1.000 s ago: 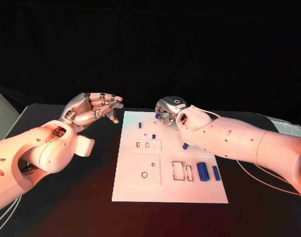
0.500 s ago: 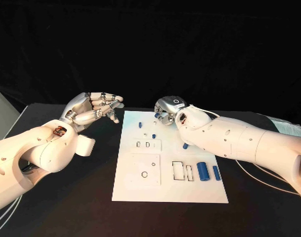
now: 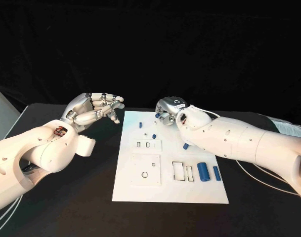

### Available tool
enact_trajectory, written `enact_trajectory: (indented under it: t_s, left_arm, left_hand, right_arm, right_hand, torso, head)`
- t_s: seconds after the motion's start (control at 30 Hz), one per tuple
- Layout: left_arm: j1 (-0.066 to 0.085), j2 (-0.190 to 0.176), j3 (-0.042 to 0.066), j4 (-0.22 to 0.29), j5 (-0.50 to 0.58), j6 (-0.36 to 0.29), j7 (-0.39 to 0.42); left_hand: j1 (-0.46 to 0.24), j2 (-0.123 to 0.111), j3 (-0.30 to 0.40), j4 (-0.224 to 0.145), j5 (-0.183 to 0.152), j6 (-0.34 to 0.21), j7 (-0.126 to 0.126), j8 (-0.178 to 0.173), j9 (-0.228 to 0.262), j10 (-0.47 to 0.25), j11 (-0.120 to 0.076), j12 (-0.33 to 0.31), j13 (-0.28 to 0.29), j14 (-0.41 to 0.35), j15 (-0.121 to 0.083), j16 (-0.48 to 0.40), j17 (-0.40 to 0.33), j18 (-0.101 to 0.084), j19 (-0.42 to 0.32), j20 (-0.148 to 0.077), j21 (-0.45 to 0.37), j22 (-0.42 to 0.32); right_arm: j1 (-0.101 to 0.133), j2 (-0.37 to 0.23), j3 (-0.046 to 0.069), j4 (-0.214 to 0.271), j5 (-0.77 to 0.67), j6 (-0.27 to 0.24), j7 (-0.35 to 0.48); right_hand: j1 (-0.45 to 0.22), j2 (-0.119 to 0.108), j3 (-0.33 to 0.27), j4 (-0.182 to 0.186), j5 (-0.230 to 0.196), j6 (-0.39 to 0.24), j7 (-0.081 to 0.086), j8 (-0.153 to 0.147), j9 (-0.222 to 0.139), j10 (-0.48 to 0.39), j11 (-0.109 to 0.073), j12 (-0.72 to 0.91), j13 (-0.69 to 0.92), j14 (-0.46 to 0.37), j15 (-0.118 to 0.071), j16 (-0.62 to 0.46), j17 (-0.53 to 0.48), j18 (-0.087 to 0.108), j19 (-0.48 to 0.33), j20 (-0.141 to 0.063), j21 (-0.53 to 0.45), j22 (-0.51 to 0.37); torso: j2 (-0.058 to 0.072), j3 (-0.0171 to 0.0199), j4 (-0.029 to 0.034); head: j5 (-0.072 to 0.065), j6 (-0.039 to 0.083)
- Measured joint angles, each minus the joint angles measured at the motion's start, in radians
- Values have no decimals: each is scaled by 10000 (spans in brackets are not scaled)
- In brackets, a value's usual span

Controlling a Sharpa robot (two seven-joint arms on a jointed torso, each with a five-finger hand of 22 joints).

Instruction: Assemble the parts on the task board

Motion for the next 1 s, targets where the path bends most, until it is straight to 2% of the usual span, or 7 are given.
enact_trajectory:
  t_s: [0.13,0.27,0.67,0.73,0.8,0.9,1.0]
  left_arm:
    - [0,0,0,-3,-2,8,-6]
    - [0,0,1,-5,-4,14,-15]
    - [0,2,1,-18,-16,27,-31]
    - [0,2,1,-20,-19,29,-33]
    - [0,3,1,-21,-21,30,-35]
    - [0,4,2,-23,-24,35,-40]
    - [0,5,2,-30,-26,40,-44]
  left_hand:
    - [0,0,0,0,0,0,0,0,9,0,0,0,0,-18,18,0,0,0,0,0,16,22]
    - [0,0,0,0,0,0,0,0,9,0,0,0,0,-18,18,0,0,0,0,0,16,21]
    - [0,0,0,0,0,0,0,0,8,0,0,0,0,-18,18,0,0,0,0,0,16,20]
    - [0,0,0,0,0,0,0,0,8,0,0,0,0,-18,18,0,0,0,0,0,16,20]
    - [0,0,0,0,0,0,0,0,8,0,0,0,0,-18,18,0,0,1,0,0,16,19]
    - [0,0,28,29,0,0,0,0,13,-39,38,0,0,-18,18,0,0,1,-73,-1,15,36]
    - [0,0,28,28,0,0,0,0,16,-38,38,0,0,-18,18,0,0,2,-73,-1,15,41]
  right_arm:
    - [4,3,4,-4,-3,30,-7]
    - [10,11,6,-12,-4,70,-8]
    - [10,34,4,-65,-5,77,-12]
    - [6,39,2,-77,-5,75,-12]
    - [4,43,-1,-90,-5,74,-12]
    - [3,50,-2,-113,0,69,-14]
    - [3,54,-2,-130,10,67,-14]
  right_hand:
    - [-5,-5,0,0,0,-3,0,-1,15,-36,-36,0,-14,-36,36,0,-43,1,0,0,-55,-42]
    - [-80,-80,0,0,-42,-42,36,-1,18,-136,5,1,-40,0,72,-56,-112,0,-34,34,-123,-110]
    - [-80,-79,28,28,-42,-66,31,-41,26,-143,0,1,-51,1,72,-59,-169,1,-36,36,-155,-165]
    - [-82,-82,28,28,-80,-185,45,-108,29,-268,25,1,-85,1,72,-118,-255,1,-72,72,-249,-264]
    - [-128,-189,57,58,-85,-467,112,-305,9,-582,96,1,-176,-12,171,-190,-397,0,-126,126,-389,-420]
    - [-79,-237,16,99,-135,-778,170,-525,-76,-964,172,2,-307,-2,180,-194,-527,0,-179,179,-508,-592]
    - [-79,-237,-1,116,-135,-820,178,-581,-106,-1125,198,2,-365,-2,179,-244,-569,1,-179,179,-508,-626]
  torso:
    - [6,0,-3]
    - [8,-1,-3]
    - [12,-14,1]
    - [14,-15,1]
    - [16,-16,0]
    - [19,-16,0]
    - [19,-19,0]
  head:
    - [1,3]
    - [1,4]
    - [-8,11]
    - [0,15]
    - [1,18]
    - [2,20]
    - [3,20]
